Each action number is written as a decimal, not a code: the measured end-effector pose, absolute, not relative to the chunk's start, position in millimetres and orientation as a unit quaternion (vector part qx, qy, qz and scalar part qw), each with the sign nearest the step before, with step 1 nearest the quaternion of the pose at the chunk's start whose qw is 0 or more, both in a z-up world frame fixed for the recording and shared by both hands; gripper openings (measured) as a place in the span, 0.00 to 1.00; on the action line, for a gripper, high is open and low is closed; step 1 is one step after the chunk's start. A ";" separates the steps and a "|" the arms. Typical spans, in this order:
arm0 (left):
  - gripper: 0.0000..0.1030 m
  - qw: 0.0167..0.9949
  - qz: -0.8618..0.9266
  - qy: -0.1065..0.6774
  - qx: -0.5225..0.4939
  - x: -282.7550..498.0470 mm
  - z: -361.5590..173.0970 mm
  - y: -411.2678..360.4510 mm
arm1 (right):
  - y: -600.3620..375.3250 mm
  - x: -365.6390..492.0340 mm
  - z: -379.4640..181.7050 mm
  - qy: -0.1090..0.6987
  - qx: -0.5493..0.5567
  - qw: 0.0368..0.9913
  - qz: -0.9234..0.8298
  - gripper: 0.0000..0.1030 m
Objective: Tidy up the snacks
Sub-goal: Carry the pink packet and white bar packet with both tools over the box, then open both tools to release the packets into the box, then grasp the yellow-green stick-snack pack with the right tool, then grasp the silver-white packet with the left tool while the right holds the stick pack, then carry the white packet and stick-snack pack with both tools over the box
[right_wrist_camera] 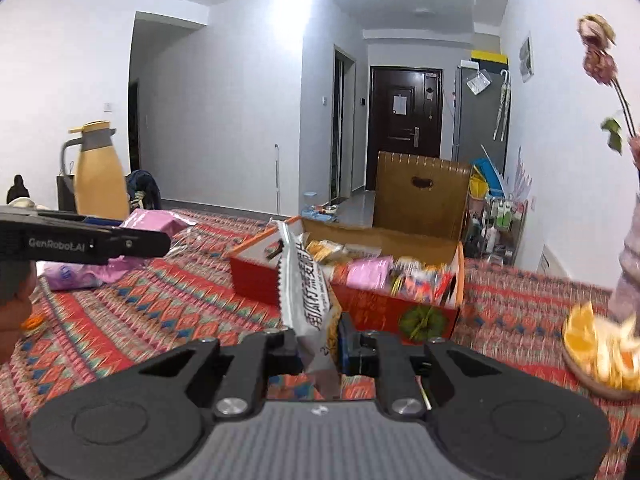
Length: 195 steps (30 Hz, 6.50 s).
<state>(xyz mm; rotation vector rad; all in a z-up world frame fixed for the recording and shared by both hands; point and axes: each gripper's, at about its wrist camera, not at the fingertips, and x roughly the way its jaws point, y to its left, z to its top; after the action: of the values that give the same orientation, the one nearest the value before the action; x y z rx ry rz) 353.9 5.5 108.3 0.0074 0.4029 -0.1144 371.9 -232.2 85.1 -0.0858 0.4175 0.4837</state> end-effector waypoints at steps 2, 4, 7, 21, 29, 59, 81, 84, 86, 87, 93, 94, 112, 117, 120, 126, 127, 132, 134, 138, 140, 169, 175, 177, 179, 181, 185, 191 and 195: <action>0.61 0.976 -0.058 0.210 0.012 382.9 106.3 2.9 | -229.5 398.3 87.0 0.211 -0.037 0.947 0.238 0.15; 0.61 0.973 -0.056 0.223 0.014 416.1 101.3 2.5 | -226.2 425.1 86.7 0.216 -0.035 0.946 0.237 0.15; 0.61 0.971 -0.057 0.231 0.006 461.3 95.0 3.9 | -218.8 468.4 88.0 0.220 -0.045 0.945 0.236 0.15; 0.61 0.947 -0.053 0.312 -0.059 643.9 41.2 3.1 | -171.7 693.8 50.4 0.339 -0.068 0.915 0.207 0.16; 0.79 0.945 -0.064 0.317 -0.052 642.6 25.7 11.3 | -158.1 719.4 29.4 0.351 -0.052 0.913 0.201 0.64; 1.00 0.973 -0.055 0.222 0.006 304.6 123.8 0.0 | -259.6 341.3 135.0 0.211 -0.074 0.949 0.223 0.89; 1.00 0.955 -0.022 0.296 -0.017 149.3 43.9 -5.3 | -262.3 165.7 37.1 0.256 -0.060 0.949 0.172 0.90; 1.00 0.953 -0.019 0.301 -0.030 149.7 39.7 -0.3 | -266.2 164.1 26.9 0.267 -0.044 0.949 0.164 0.90; 1.00 0.951 -0.018 0.307 -0.029 153.7 37.5 0.4 | -267.5 167.2 21.5 0.275 -0.040 0.947 0.164 0.90; 1.00 0.951 -0.017 0.308 -0.027 155.8 36.5 0.4 | -267.3 168.7 19.3 0.278 -0.042 0.946 0.161 0.90; 1.00 0.946 -0.020 0.323 -0.025 172.9 26.5 -2.6 | -271.5 185.8 9.8 0.287 -0.039 0.944 0.158 0.90; 1.00 0.945 -0.020 0.327 -0.024 177.1 24.4 -3.4 | -272.4 190.1 8.3 0.290 -0.041 0.944 0.156 0.90; 1.00 0.949 -0.051 0.308 -0.038 339.1 24.3 -38.7 | -292.2 381.3 -11.6 0.323 -0.099 0.929 0.148 0.86; 1.00 0.935 -0.044 0.333 -0.117 408.7 18.4 -41.7 | -297.9 426.4 -27.9 0.356 -0.073 0.917 0.166 0.50; 1.00 0.925 -0.026 0.355 -0.137 455.0 13.7 -50.9 | -301.0 443.1 -27.3 0.346 -0.062 0.922 0.162 0.37; 1.00 0.910 0.054 0.385 -0.144 523.6 1.3 -70.9 | -319.4 442.5 -37.3 0.332 -0.025 0.929 0.163 0.37; 0.99 0.908 0.067 0.389 -0.138 529.4 -1.5 -73.7 | -321.6 438.5 -37.8 0.330 -0.028 0.930 0.162 0.37; 0.65 0.917 0.086 0.383 -0.068 527.7 -15.6 -99.1 | -334.9 435.9 -37.7 0.332 -0.028 0.933 0.135 0.46; 0.49 0.928 0.063 0.366 -0.016 517.0 -17.0 -115.8 | -334.0 434.8 -38.2 0.331 -0.045 0.936 0.113 0.65; 0.19 0.937 -0.004 0.343 0.067 477.7 -17.7 -139.1 | -339.1 433.5 -37.1 0.336 -0.042 0.934 0.112 0.65; 0.16 0.938 -0.026 0.335 0.085 454.0 -16.6 -139.9 | -341.1 432.7 -36.9 0.338 -0.041 0.934 0.109 0.68; 0.40 0.934 -0.047 0.351 0.045 371.9 -13.5 -135.8 | -353.6 415.6 -37.4 0.329 -0.012 0.936 0.124 0.39; 0.40 0.947 -0.038 0.317 0.042 322.8 7.5 -106.2 | -347.2 412.8 -37.0 0.326 -0.019 0.936 0.133 0.35; 0.40 0.949 -0.029 0.314 0.028 310.9 13.3 -90.7 | -341.6 408.1 -36.2 0.323 -0.022 0.936 0.136 0.35; 0.40 0.950 -0.019 0.311 0.017 300.9 18.2 -75.5 | -332.5 394.8 -33.8 0.328 -0.017 0.934 0.140 0.35; 0.40 0.951 -0.016 0.309 0.002 288.9 23.7 -60.0 | -319.8 371.2 -30.7 0.328 -0.010 0.933 0.150 0.35; 0.40 0.952 -0.034 0.303 -0.018 268.7 29.3 -44.2 | -290.4 309.6 -24.9 0.325 0.027 0.928 0.182 0.35; 0.40 0.949 -0.074 0.305 -0.015 239.7 22.8 -38.5 | -246.5 247.7 -12.4 0.329 0.021 0.919 0.217 0.35; 0.40 0.952 -0.084 0.294 -0.032 229.7 25.3 -23.9 | -231.9 237.3 -1.0 0.318 0.005 0.924 0.211 0.35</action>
<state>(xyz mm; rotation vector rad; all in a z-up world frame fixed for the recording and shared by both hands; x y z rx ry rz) 229.7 -23.9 25.3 -0.0642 0.5978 -0.1717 237.3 -231.9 -1.0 0.0097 0.6532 0.4320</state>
